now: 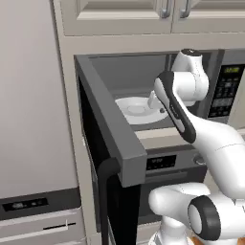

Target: Pick the carrot from the counter and place it in the microwave.

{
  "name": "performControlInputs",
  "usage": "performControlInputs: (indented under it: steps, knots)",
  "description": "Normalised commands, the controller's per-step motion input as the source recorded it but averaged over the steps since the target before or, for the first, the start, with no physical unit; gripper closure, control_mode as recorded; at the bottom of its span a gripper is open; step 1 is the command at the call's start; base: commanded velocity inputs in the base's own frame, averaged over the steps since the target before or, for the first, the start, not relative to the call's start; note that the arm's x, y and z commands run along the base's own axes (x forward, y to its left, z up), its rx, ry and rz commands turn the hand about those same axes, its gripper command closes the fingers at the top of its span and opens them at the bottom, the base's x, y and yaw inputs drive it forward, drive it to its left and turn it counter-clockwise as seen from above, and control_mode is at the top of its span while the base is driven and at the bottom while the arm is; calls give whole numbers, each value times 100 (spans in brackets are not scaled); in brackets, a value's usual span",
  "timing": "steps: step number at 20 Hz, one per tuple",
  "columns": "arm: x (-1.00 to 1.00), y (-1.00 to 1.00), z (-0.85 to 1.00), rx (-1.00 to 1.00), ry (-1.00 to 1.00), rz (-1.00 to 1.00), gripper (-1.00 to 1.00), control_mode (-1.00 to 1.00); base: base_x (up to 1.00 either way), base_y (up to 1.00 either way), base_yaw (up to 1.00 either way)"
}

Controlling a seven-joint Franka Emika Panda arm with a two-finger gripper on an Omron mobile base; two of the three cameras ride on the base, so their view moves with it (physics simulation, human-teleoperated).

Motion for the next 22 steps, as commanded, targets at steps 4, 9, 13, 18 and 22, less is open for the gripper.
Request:
performControlInputs:
  steps: [4,9,13,18,22]
  knots:
    - [0,0,0,0,0,0,-100,100,-61,-11,0]
    - [0,0,0,0,0,0,-100,100,-100,-39,0]
    - [0,0,0,0,0,0,-100,100,-72,-38,-2]
    - [0,0,0,0,0,0,-100,100,2,-1,-76]
    - [0,0,0,0,0,0,-100,100,0,0,-95]
